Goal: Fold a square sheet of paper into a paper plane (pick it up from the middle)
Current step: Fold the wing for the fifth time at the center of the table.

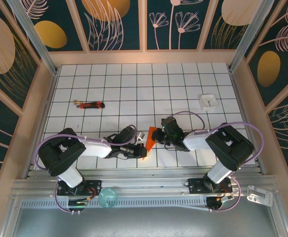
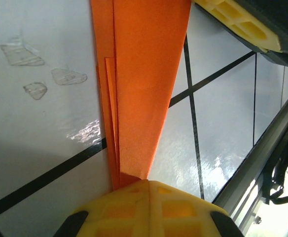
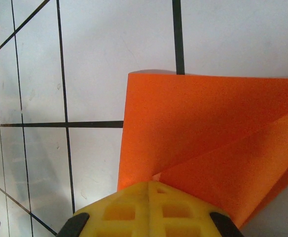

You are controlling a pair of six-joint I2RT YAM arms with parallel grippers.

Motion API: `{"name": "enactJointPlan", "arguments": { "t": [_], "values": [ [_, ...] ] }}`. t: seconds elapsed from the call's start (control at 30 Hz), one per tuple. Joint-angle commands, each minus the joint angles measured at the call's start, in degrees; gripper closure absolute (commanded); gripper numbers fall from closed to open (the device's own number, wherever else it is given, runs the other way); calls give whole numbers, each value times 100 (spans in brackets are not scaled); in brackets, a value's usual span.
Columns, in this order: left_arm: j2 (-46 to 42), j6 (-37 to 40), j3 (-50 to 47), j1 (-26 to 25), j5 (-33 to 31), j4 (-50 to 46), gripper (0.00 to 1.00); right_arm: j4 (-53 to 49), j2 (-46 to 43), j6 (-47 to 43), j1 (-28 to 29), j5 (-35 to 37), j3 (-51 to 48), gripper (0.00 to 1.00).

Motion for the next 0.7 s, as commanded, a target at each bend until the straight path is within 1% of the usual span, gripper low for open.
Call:
{"name": "enactJointPlan", "arguments": {
  "t": [0.0,0.13,0.33,0.5,0.67],
  "values": [
    [84,-343,-402,-4,-63,-269,100,-670,108,-262,-58,248,57,100],
    [40,-500,-612,-6,-80,-147,100,-688,-42,-457,-60,57,266,94],
    [87,-478,-686,-6,-92,-245,100,-784,-424,-701,-63,-214,501,86],
    [131,-314,-522,-6,-273,-755,100,-867,-732,-753,-41,-423,514,83],
    [185,-365,-533,-1,-277,-763,100,-1042,-1198,-688,27,-477,272,83]
  ]
}}
